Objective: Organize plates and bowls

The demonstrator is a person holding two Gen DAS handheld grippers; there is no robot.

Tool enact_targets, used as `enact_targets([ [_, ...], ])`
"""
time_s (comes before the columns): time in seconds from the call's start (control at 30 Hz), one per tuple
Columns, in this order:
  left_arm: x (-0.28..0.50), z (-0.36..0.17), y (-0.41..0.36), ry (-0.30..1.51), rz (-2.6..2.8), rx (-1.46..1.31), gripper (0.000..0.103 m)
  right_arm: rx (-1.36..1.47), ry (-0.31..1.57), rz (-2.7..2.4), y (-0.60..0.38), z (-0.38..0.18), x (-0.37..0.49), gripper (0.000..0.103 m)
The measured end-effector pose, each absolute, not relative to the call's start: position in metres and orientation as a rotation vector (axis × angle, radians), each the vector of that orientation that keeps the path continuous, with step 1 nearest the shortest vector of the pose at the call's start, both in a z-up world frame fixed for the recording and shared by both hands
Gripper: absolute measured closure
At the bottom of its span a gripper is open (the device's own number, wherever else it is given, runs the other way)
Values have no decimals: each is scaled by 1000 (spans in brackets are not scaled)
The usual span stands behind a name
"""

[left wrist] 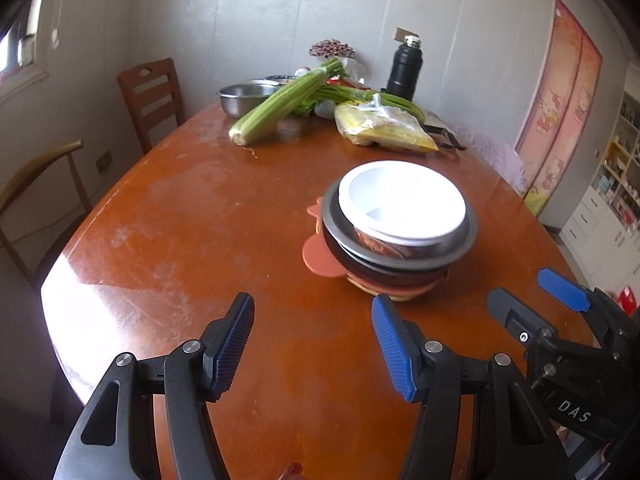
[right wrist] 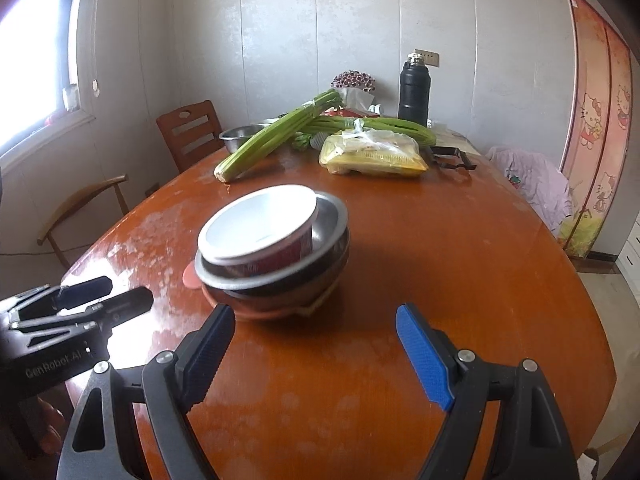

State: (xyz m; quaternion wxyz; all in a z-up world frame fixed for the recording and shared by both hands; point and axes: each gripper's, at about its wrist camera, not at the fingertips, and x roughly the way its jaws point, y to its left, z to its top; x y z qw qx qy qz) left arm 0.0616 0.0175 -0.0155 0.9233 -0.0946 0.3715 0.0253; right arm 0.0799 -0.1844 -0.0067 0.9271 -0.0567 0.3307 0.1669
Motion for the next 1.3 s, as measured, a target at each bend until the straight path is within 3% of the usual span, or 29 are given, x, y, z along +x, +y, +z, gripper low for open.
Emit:
enact_targets([
  [1.3, 59, -33, 0, 830, -1, -143, 40, -101, 730, 307, -185, -32, 52, 20],
])
